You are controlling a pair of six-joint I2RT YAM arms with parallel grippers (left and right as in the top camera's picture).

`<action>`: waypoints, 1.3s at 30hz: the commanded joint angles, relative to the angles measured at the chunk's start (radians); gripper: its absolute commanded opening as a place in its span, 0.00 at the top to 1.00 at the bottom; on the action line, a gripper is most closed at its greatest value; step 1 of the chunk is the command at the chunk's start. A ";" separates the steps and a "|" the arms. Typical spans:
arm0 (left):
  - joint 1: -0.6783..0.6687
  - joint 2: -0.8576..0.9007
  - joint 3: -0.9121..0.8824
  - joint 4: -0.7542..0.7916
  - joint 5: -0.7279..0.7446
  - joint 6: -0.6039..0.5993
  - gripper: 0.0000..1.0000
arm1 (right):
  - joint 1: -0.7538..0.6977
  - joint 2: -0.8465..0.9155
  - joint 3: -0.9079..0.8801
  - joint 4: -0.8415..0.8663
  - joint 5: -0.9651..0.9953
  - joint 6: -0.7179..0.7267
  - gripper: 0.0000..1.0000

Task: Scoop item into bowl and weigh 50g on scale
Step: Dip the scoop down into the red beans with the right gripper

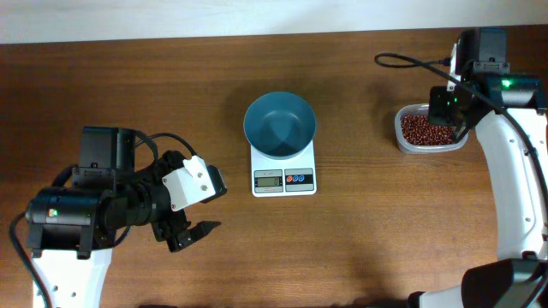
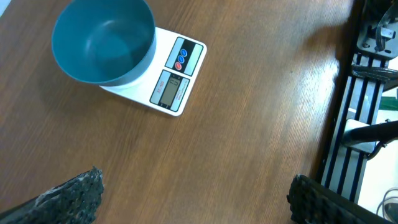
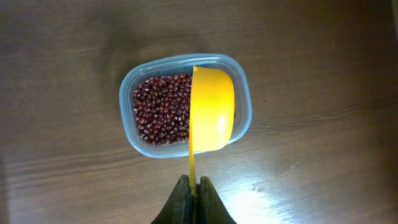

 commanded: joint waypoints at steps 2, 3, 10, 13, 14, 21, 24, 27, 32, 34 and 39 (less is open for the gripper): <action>0.007 0.001 0.016 -0.001 0.002 -0.009 0.01 | -0.006 0.039 0.016 0.014 -0.002 -0.045 0.96; 0.007 0.001 0.016 -0.001 0.003 -0.009 0.01 | -0.006 0.050 0.016 0.014 -0.002 -0.060 0.96; 0.007 0.001 0.016 -0.001 0.003 -0.009 0.01 | -0.006 0.081 0.016 0.002 -0.001 -0.096 0.96; 0.007 0.001 0.016 -0.001 0.003 -0.009 0.01 | -0.006 0.084 0.016 0.022 -0.002 -0.107 0.96; 0.007 0.001 0.016 -0.001 0.003 -0.009 0.01 | -0.006 0.087 0.016 0.028 -0.002 -0.138 0.96; 0.007 0.001 0.016 -0.001 0.003 -0.009 0.01 | -0.006 0.140 0.016 0.027 0.026 -0.208 0.96; 0.007 0.001 0.016 -0.001 0.003 -0.009 0.01 | -0.006 0.159 0.014 0.029 0.029 -0.208 0.96; 0.007 0.001 0.016 -0.001 0.002 -0.009 0.01 | -0.006 0.186 0.013 0.028 0.091 -0.208 0.96; 0.007 0.001 0.016 -0.001 0.003 -0.009 0.01 | -0.006 0.217 0.012 0.039 0.130 -0.208 0.96; 0.007 0.001 0.016 -0.001 0.003 -0.009 0.01 | -0.006 0.220 0.011 0.039 0.131 -0.208 0.96; 0.007 0.001 0.016 -0.001 0.002 -0.009 0.01 | -0.006 0.221 0.011 0.047 0.201 -0.209 0.96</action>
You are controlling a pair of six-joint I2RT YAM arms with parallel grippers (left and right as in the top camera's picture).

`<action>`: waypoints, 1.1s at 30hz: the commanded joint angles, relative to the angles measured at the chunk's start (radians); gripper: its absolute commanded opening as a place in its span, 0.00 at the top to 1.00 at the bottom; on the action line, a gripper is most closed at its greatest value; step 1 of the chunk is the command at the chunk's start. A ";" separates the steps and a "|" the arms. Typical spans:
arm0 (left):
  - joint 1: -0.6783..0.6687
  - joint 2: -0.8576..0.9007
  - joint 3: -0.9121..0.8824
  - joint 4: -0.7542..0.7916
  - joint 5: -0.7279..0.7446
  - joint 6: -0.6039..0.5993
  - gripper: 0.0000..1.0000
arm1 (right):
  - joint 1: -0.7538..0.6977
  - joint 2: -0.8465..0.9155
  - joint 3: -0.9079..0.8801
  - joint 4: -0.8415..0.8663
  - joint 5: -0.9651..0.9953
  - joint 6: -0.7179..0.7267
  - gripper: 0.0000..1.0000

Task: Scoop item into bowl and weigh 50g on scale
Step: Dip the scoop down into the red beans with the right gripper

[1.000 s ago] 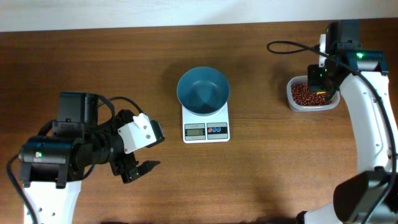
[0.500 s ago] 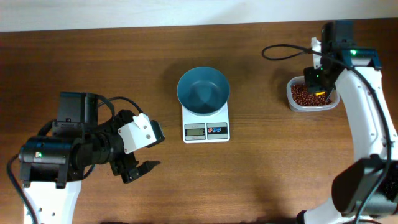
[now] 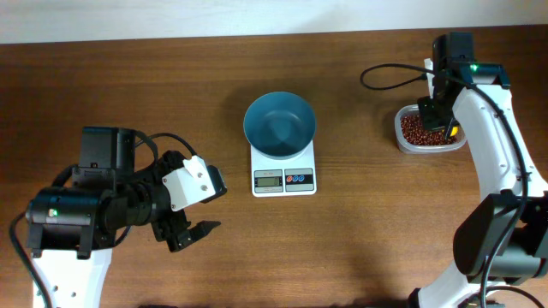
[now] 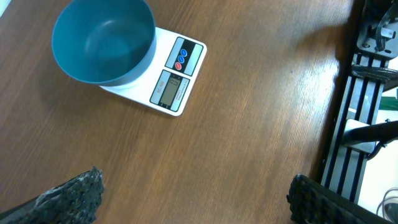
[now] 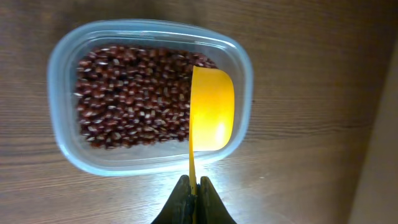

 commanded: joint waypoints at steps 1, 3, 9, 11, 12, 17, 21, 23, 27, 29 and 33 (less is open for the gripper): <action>0.007 0.001 0.016 -0.001 0.003 -0.009 0.01 | -0.006 0.010 0.011 0.015 0.066 0.000 0.96; 0.007 0.001 0.016 -0.001 0.003 -0.009 0.01 | -0.006 0.011 0.011 0.016 0.066 0.000 0.96; 0.007 0.001 0.016 -0.001 0.003 -0.009 0.01 | -0.006 0.035 0.011 0.017 0.066 0.000 0.96; 0.007 0.001 0.016 -0.001 0.003 -0.009 0.01 | -0.006 0.046 0.011 0.016 0.066 0.000 0.96; 0.007 0.001 0.016 -0.001 0.002 -0.009 0.01 | -0.006 0.051 0.011 0.016 0.066 0.001 0.96; 0.007 0.001 0.016 -0.001 0.003 -0.009 0.01 | -0.006 0.084 0.011 0.016 0.065 0.001 0.96; 0.007 0.001 0.016 -0.001 0.003 -0.009 0.01 | -0.006 0.088 0.011 0.016 0.011 0.005 0.96; 0.007 0.001 0.016 -0.001 0.003 -0.009 0.01 | -0.006 0.088 0.011 0.016 -0.016 0.006 0.96; 0.007 0.001 0.016 -0.001 0.003 -0.009 0.01 | -0.006 0.088 0.011 0.013 -0.064 0.013 0.96; 0.007 0.001 0.016 -0.001 0.003 -0.009 0.01 | -0.006 0.088 0.011 0.012 -0.070 0.013 0.96; 0.007 0.001 0.016 -0.001 0.002 -0.009 0.01 | -0.006 0.088 0.011 0.017 -0.071 0.013 0.96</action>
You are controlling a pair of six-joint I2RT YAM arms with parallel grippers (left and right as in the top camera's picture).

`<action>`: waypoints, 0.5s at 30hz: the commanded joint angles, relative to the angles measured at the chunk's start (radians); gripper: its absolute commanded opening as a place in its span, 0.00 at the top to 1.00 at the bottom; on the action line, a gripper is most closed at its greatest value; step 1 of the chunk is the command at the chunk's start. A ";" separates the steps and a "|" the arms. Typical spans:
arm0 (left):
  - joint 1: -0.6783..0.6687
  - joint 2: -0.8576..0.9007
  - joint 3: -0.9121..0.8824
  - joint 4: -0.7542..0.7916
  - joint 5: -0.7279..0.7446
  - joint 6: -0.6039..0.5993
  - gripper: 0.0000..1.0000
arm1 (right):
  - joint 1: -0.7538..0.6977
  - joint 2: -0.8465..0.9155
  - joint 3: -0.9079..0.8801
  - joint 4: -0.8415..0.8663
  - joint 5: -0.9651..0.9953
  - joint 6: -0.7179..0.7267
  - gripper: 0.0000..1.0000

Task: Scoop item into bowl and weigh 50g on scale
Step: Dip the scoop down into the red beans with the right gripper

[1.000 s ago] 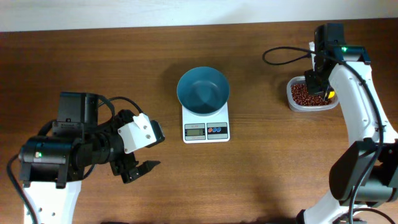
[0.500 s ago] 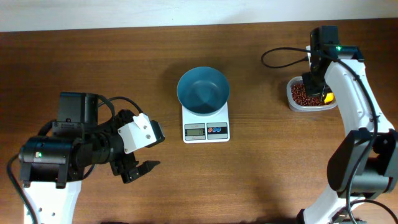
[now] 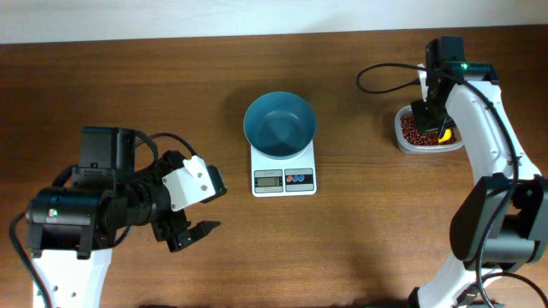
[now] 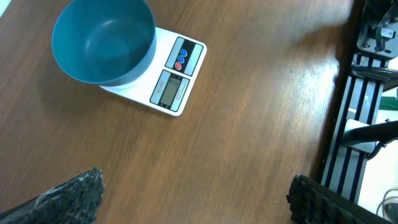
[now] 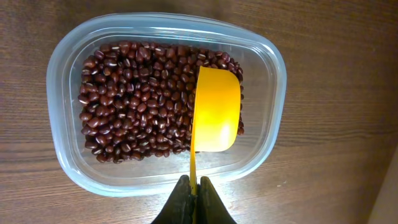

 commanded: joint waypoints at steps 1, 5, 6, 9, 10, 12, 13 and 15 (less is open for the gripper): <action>0.007 0.001 0.016 -0.001 0.003 -0.009 0.01 | -0.006 0.013 0.011 0.004 -0.033 0.011 0.96; 0.007 0.001 0.016 -0.001 0.003 -0.009 0.01 | -0.021 0.013 0.011 0.003 -0.047 0.056 0.96; 0.007 0.001 0.016 -0.001 0.003 -0.009 0.01 | -0.033 0.013 0.011 0.003 -0.055 0.072 0.96; 0.007 0.001 0.016 -0.001 0.003 -0.009 0.01 | -0.059 0.013 0.011 0.000 -0.098 0.074 0.96; 0.007 0.001 0.016 -0.001 0.003 -0.009 0.01 | -0.066 0.013 0.011 0.000 -0.109 0.075 0.96; 0.007 0.001 0.016 -0.001 0.003 -0.009 0.01 | -0.080 0.013 0.011 0.000 -0.135 0.074 0.96; 0.007 0.001 0.016 -0.001 0.003 -0.009 0.01 | -0.084 0.013 0.011 0.000 -0.143 0.074 0.96; 0.007 0.001 0.016 -0.001 0.003 -0.009 0.01 | -0.085 0.013 0.011 0.001 -0.154 0.075 0.96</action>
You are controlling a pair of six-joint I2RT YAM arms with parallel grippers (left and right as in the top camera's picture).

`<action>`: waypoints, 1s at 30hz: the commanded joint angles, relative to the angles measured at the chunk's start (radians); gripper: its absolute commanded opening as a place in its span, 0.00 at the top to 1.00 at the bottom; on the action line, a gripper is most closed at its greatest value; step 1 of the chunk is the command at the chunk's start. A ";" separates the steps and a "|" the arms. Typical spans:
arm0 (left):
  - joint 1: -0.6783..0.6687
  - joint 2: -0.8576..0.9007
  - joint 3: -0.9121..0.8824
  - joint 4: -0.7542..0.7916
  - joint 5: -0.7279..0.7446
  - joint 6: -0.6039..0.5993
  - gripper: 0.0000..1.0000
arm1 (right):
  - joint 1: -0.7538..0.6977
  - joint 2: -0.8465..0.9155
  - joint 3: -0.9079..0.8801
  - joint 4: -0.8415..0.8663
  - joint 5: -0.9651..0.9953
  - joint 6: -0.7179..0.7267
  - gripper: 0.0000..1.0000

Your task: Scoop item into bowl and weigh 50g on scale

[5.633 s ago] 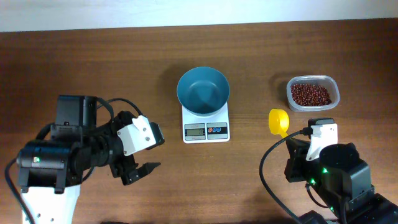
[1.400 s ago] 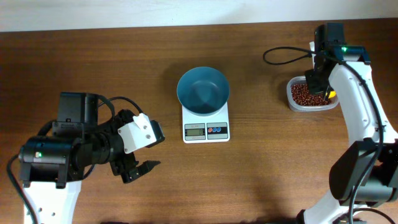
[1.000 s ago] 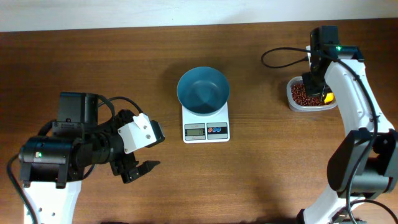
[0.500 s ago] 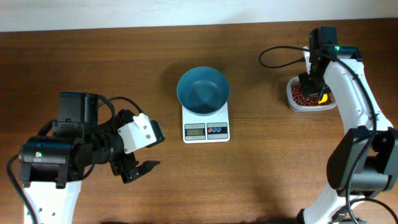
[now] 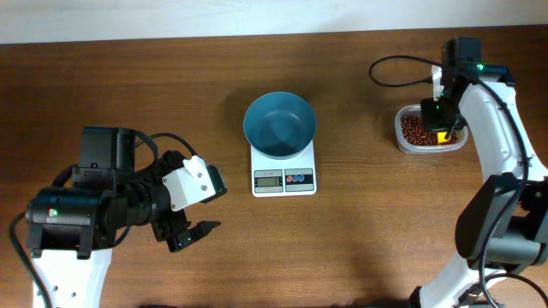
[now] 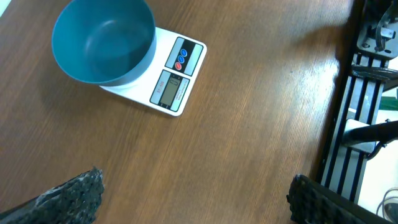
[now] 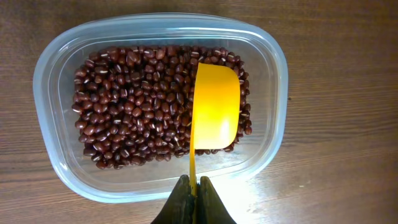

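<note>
An empty blue bowl (image 5: 279, 125) stands on the white scale (image 5: 283, 178) at mid-table, also in the left wrist view as bowl (image 6: 102, 41) and scale (image 6: 171, 84). At the right a clear tub of red beans (image 7: 134, 106) sits on the table, seen overhead as tub (image 5: 417, 131). My right gripper (image 7: 194, 182) is shut on the thin handle of a yellow scoop (image 7: 215, 106), whose cup hangs over the tub's right part. My left gripper (image 6: 193, 193) stands open over bare wood, well short of the scale.
A wooden table (image 5: 360, 231) carries everything. A black cable (image 5: 398, 64) loops behind the right arm near the tub. In the left wrist view a dark frame (image 6: 367, 93) runs along the table's edge.
The right gripper with the scoop has shifted a little over the tub, which now sits slightly more to the left in the wrist view. The left arm has not moved.
The right gripper held the yellow scoop high above the bean tub. Then it was much closer, with the cup over the tub's right end. It stayed low over the beans in the two latest moments, shifting slightly. The left arm stayed still throughout.
</note>
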 commanded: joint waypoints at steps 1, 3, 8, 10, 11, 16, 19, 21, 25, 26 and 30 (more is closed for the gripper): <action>0.007 0.001 0.016 -0.001 0.003 -0.009 0.01 | -0.014 0.013 0.010 -0.002 -0.046 0.018 0.96; 0.007 0.001 0.016 -0.001 0.003 -0.009 0.01 | -0.014 0.013 0.010 -0.001 -0.046 0.018 0.96; 0.007 0.001 0.016 -0.001 0.002 -0.009 0.01 | -0.014 0.013 0.010 -0.001 -0.046 0.021 0.96; 0.007 0.001 0.016 -0.001 0.003 -0.009 0.01 | -0.014 0.013 0.010 -0.001 -0.048 0.037 0.96; 0.007 0.001 0.016 -0.001 0.003 -0.009 0.01 | -0.014 0.013 0.010 -0.001 -0.054 0.040 0.96; 0.007 0.001 0.016 -0.001 0.003 -0.009 0.01 | -0.014 0.013 0.010 -0.009 -0.167 0.040 0.96; 0.007 0.001 0.016 -0.001 0.003 -0.009 0.01 | -0.014 0.013 0.010 -0.009 -0.169 0.040 0.96; 0.007 0.001 0.016 -0.001 0.003 -0.009 0.01 | -0.022 0.013 0.010 -0.005 -0.142 0.040 0.96; 0.007 0.001 0.016 -0.001 0.002 -0.009 0.01 | -0.059 0.013 0.010 -0.019 -0.123 0.040 0.96; 0.007 0.001 0.016 -0.001 0.003 -0.009 0.01 | -0.074 0.013 0.010 -0.026 -0.124 0.040 0.96; 0.007 0.001 0.016 -0.001 0.003 -0.009 0.01 | -0.127 0.013 0.010 -0.026 -0.138 0.051 0.96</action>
